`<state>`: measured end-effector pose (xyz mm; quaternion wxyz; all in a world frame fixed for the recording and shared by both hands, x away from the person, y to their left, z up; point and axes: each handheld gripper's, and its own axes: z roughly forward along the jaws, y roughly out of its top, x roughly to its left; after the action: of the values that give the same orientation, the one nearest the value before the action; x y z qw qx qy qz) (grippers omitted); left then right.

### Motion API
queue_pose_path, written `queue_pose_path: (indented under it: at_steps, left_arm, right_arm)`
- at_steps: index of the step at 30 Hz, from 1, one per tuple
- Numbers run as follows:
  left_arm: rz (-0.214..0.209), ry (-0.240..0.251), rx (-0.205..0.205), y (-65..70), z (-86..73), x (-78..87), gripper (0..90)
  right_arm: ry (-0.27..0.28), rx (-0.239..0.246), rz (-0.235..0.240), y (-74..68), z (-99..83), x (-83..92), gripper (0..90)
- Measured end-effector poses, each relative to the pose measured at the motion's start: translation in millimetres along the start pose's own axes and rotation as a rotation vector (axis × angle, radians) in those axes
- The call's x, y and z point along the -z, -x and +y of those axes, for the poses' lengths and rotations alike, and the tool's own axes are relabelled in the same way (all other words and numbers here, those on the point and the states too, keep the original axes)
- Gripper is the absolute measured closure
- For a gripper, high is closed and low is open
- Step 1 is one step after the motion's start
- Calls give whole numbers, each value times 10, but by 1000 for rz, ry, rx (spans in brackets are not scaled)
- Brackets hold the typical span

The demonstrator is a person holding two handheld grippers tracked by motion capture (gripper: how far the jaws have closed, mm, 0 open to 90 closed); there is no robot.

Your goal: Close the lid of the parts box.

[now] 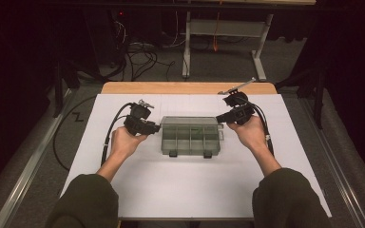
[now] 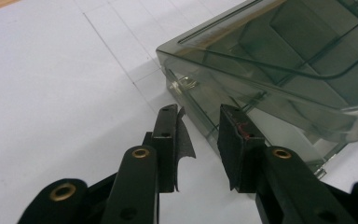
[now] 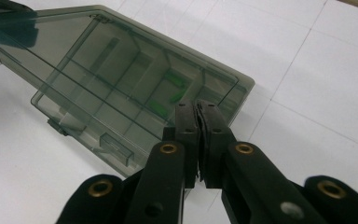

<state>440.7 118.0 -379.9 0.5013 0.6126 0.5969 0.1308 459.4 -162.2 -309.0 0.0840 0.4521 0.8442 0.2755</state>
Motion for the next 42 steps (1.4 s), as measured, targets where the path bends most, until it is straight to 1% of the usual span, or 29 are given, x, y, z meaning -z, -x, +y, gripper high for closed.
queue_pose_path:
  at_steps: [2,3,5,6,11,12,23,28,30,32,33,42]
  left_arm:
    - [-9,15,18,-23,13,40,687]
    - [-12,30,35,-31,21,60,688]
    - [-14,48,43,-43,37,99,689]
    - [-22,52,49,-40,46,119,691]
    - [-60,81,49,25,67,190,701]
    - [-68,84,47,40,62,198,703]
    - [-111,78,36,198,-58,181,712]
    - [-121,63,29,193,-155,180,711]
    - [-122,66,31,193,-181,174,712]
    - [-122,60,21,190,-198,177,714]
    - [-123,64,27,197,-203,176,714]
    - [-128,58,16,216,-264,161,716]
  right_arm:
    - [-1,8,4,-6,-19,-13,895]
    - [-4,7,4,-10,-27,-15,895]
    - [-3,8,8,-9,-50,-30,895]
    - [-5,8,9,-9,-58,-36,895]
    - [-13,7,16,-18,-109,-74,895]
    - [-11,14,17,-19,-122,-85,895]
    - [-20,15,31,-15,-255,-161,895]
    - [-23,18,38,-15,-323,-208,895]
    - [-19,19,42,-13,-351,-226,895]
    - [-19,18,45,-9,-372,-236,895]
    - [-19,19,48,-7,-385,-243,895]
    - [-14,19,52,-6,-455,-279,895]
